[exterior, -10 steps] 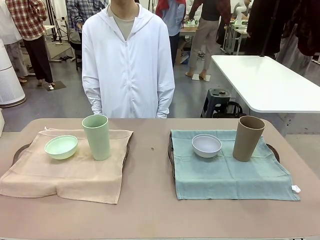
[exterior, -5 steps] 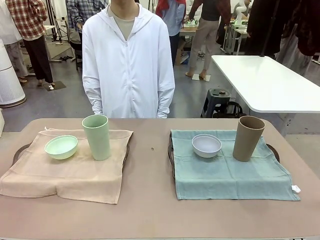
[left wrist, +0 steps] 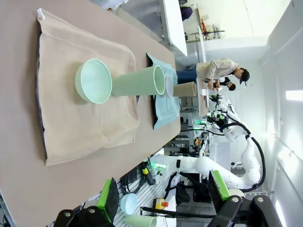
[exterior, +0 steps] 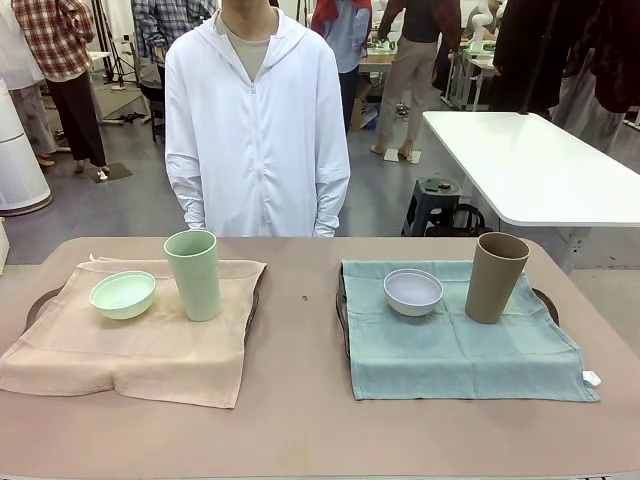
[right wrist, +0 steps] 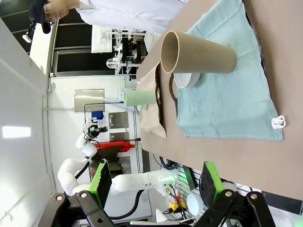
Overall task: Set up a tray with a mat and arrange the tableware.
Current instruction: Place the Picnic Bowl and Reusable plastic cup back onto the Handle tray in front of the human's position.
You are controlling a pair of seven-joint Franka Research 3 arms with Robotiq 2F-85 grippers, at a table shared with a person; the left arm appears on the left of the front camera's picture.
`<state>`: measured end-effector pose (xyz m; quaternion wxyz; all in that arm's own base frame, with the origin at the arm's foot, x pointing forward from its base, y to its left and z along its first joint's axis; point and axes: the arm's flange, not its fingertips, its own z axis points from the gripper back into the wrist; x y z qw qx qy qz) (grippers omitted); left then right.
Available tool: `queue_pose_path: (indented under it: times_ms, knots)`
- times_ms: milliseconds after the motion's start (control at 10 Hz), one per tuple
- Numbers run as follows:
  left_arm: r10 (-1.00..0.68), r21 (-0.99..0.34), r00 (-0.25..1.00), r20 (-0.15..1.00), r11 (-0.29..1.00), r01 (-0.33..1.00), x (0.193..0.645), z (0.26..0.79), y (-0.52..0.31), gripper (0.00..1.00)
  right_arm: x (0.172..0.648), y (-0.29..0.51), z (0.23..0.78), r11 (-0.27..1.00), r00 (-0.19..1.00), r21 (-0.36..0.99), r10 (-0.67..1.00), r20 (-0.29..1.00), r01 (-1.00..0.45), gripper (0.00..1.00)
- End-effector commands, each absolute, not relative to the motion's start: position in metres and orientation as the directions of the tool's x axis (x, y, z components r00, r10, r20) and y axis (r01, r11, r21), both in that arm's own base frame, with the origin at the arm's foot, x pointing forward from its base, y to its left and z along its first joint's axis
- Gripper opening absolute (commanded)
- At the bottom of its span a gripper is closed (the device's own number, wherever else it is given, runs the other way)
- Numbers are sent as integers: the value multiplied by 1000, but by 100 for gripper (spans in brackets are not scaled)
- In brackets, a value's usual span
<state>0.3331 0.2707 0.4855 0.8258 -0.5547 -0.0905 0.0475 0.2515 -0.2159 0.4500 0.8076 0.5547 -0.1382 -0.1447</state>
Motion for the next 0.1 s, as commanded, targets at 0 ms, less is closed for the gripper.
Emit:
queue_pose_path:
  times_ms: [0]
  knots:
    - [194, -928, 975, 107, 371, 28, 333, 485, 271, 100, 251, -216, 449, 336, 921, 939, -384, 67, 72, 100]
